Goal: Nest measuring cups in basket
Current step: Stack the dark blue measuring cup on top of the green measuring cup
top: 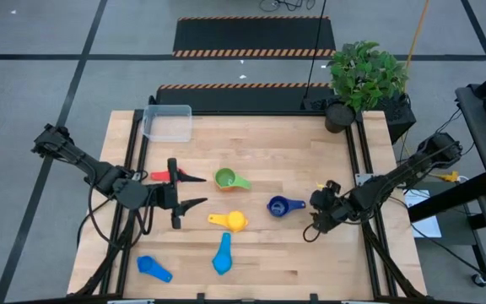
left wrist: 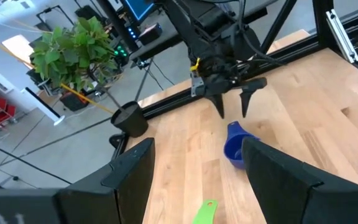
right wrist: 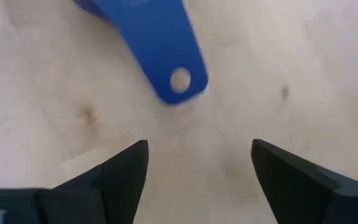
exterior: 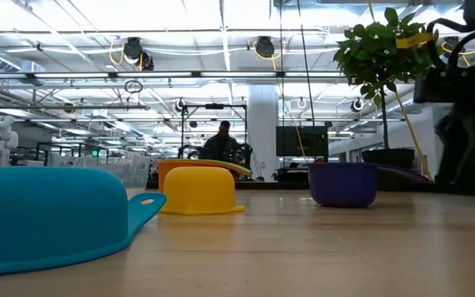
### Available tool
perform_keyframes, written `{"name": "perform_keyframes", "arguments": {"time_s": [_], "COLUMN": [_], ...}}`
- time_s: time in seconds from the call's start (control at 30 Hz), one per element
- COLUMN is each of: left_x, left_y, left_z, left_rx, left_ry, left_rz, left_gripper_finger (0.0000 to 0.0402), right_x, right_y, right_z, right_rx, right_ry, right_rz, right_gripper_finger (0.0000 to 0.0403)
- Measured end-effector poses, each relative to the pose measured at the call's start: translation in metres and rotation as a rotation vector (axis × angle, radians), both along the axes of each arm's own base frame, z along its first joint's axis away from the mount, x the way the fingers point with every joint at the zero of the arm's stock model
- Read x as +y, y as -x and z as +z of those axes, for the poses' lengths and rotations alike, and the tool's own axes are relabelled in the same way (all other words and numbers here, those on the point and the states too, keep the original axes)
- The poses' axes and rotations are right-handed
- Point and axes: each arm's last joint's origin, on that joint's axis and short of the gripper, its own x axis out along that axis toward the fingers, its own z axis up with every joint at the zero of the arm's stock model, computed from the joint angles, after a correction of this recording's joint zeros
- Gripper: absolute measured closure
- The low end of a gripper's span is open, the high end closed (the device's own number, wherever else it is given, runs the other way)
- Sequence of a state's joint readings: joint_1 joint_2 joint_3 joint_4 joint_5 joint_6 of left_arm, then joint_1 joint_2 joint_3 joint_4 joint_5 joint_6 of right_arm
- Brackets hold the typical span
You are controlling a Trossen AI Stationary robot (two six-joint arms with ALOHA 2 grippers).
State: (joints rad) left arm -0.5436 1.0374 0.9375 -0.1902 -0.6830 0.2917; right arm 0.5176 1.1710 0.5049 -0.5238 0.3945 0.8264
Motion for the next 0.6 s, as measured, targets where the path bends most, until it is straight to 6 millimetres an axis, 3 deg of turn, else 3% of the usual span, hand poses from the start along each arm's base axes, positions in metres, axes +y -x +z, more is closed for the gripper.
{"name": "perform_keyframes", "arguments": {"time_s": [0.23, 0.47, 0.6], "left_x": [0.0, 0.0, 0.0], "left_y": [0.0, 0.0, -0.001], "left_z": [0.0, 0.002, 0.004], "left_rx": [-0.003, -0.018, -0.033], "left_ry": [0.017, 0.016, 0.0], "left_rz": [0.004, 0.004, -0.002], "left_gripper_finger": [0.0158, 0.0158, 0.0158], "right_x": [-0.011, -0.018, -0.025], "right_y": [-0.009, -0.017, -0.014], "right_z": [0.002, -0.002, -0.01], "right_rx": [-0.013, -0.023, -0.009], "right_ry": [0.099, -0.037, -0.03], "right_rz": [0.076, 0.153, 0.186], "right_gripper_finger": [0.0084, 0.0076, 0.0079]}}
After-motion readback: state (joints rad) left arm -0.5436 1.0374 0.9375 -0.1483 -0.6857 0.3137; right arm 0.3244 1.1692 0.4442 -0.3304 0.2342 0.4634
